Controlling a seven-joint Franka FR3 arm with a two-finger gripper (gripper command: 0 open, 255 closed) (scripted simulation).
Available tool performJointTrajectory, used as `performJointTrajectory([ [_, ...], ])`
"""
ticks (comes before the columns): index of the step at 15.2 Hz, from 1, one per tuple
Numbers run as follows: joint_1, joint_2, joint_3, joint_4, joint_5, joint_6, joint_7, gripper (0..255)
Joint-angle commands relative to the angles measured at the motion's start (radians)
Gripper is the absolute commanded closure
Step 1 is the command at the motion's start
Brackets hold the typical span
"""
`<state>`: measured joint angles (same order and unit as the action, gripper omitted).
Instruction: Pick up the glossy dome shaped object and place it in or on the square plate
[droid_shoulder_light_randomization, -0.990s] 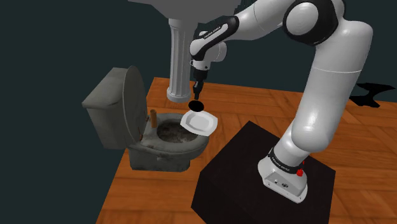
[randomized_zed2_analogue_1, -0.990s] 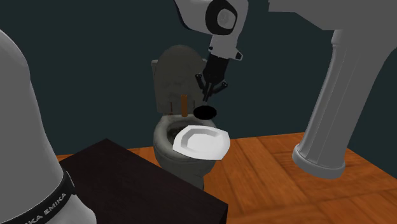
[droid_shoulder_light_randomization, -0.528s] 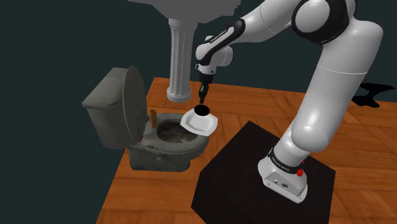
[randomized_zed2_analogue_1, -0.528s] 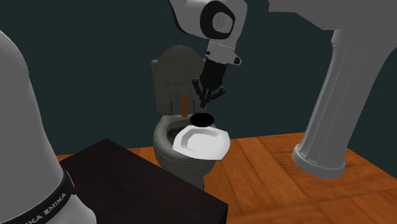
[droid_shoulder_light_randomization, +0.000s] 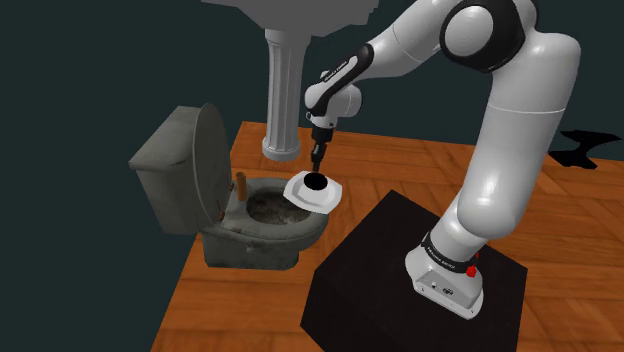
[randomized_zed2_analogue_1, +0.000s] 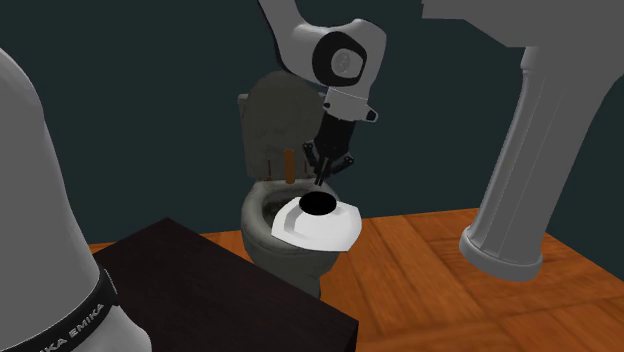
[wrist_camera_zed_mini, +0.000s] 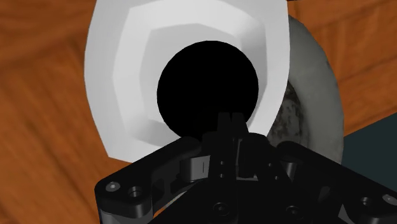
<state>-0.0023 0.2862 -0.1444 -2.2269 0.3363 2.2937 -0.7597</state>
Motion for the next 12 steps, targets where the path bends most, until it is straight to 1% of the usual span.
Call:
performJointTrajectory([
  [1, 0.000, 0.019, 0.004, -0.002, 0.010, 0.021, -0.008, 255],
  [7, -0.007, 0.084, 0.017, 0.002, 0.039, 0.078, -0.037, 255],
  [12, -0.007, 0.084, 0.017, 0.002, 0.039, 0.078, -0.037, 255],
])
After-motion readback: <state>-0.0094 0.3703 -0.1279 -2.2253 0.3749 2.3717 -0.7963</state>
